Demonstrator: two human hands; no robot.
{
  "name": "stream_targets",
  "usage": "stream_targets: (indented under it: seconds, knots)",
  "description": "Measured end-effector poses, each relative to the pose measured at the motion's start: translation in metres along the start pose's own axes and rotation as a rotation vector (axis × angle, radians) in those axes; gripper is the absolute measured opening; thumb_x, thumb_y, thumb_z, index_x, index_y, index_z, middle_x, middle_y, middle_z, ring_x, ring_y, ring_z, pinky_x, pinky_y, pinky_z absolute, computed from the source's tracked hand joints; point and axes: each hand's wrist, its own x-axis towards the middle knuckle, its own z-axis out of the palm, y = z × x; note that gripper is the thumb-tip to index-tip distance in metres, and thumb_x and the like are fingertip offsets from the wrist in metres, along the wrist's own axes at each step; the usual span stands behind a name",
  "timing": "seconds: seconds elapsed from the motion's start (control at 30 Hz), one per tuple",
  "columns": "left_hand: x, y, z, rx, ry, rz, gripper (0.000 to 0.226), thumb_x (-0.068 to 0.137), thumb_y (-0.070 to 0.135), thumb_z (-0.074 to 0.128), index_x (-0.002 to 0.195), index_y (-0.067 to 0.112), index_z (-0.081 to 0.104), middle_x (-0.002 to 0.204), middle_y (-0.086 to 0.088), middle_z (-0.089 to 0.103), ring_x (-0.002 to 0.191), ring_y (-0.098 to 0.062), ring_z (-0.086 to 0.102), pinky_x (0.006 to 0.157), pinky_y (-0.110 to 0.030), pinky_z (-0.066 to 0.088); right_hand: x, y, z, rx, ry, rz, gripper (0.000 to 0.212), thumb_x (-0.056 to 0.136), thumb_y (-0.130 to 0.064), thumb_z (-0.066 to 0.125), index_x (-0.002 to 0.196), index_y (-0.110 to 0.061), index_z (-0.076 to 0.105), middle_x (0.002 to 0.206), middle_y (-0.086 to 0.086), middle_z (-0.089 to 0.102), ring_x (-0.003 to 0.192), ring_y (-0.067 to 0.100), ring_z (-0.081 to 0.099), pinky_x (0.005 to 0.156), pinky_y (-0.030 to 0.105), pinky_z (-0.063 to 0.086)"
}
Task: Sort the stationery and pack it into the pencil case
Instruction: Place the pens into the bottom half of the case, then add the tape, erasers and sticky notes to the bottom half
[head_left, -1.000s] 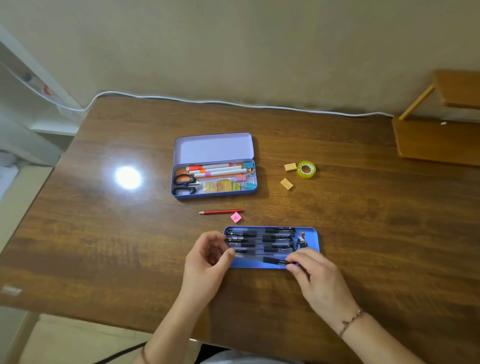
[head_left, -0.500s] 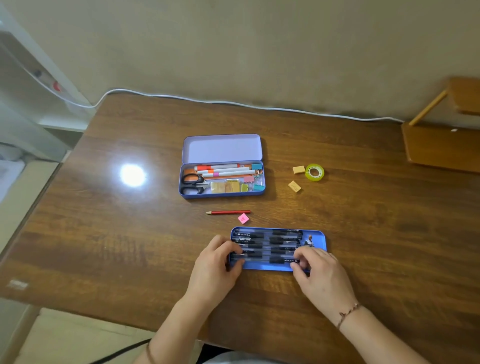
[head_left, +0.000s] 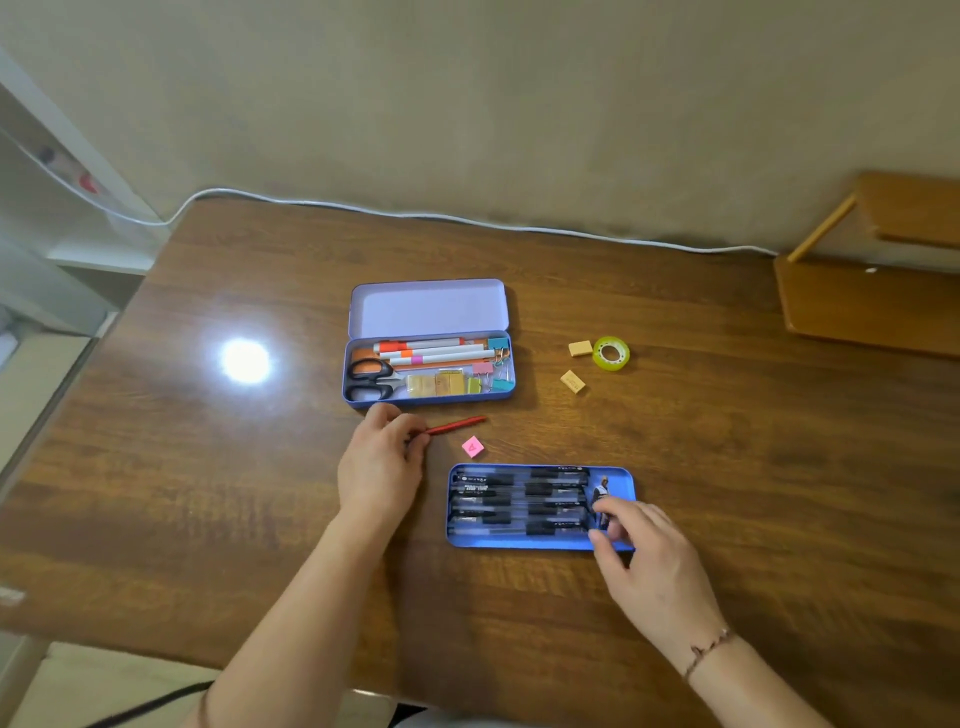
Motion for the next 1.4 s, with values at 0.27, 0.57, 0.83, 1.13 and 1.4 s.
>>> stream_targets:
  seconds: [0.27, 0.57, 0.83, 1.13, 1.4]
  knots:
    - [-0.066, 0.009, -0.005, -0.096, 0.140, 0.551, 0.011, 0.090, 0.018, 0.064, 0.094, 0.012, 0.073, 0.092, -0.003, 0.063, 0.081, -0.025, 0.054, 0.072, -0.037, 0.043, -0.006, -0.010, 0.000, 0.164, 0.053, -0.112, 0.033, 0.089, -0.036, 0.058, 0.121, -0.028, 0.058, 0.090, -0.020, 0.056, 0.087, -0.002, 0.053, 0.082, 0.010, 0.042]
    - [-0.090, 0.015, 0.026, -0.062, -0.008, 0.642, 0.008, 0.088, 0.028, 0.068, 0.094, 0.025, 0.072, 0.095, 0.009, 0.063, 0.087, -0.018, 0.053, 0.072, -0.037, 0.042, 0.006, 0.001, 0.041, -0.150, 0.099, -0.370, 0.011, 0.088, -0.032, 0.059, 0.087, -0.028, 0.069, 0.084, -0.014, 0.064, 0.078, 0.014, 0.055, 0.065, 0.031, 0.050]
    - [-0.090, 0.018, 0.023, -0.073, -0.013, 0.525, 0.014, 0.078, 0.028, 0.072, 0.091, 0.023, 0.069, 0.094, 0.007, 0.059, 0.085, -0.020, 0.051, 0.071, -0.038, 0.042, 0.014, -0.009, 0.044, -0.178, 0.104, -0.357, 0.010, 0.087, -0.035, 0.061, 0.092, -0.027, 0.066, 0.085, -0.010, 0.061, 0.080, 0.016, 0.054, 0.068, 0.032, 0.048]
    - [-0.061, 0.066, 0.024, 0.227, -0.405, 0.454, 0.112, 0.063, 0.080, 0.059, 0.152, 0.038, 0.006, 0.158, 0.008, 0.018, 0.147, -0.023, 0.010, 0.115, -0.058, -0.008, 0.155, 0.024, -0.026, -0.252, 0.062, 0.055, 0.073, 0.082, -0.026, 0.067, 0.145, -0.026, 0.029, 0.149, -0.005, 0.030, 0.131, 0.027, 0.033, 0.103, 0.043, 0.041]
    - [-0.050, 0.069, 0.034, 0.205, -0.389, 0.522, 0.103, 0.062, 0.076, 0.062, 0.148, 0.032, 0.028, 0.140, 0.012, 0.048, 0.130, -0.020, 0.041, 0.114, -0.061, 0.008, 0.168, 0.049, -0.031, -0.185, 0.005, -0.075, 0.046, 0.087, -0.022, 0.063, 0.131, -0.017, 0.051, 0.131, -0.001, 0.049, 0.122, 0.016, 0.037, 0.107, 0.038, 0.036]
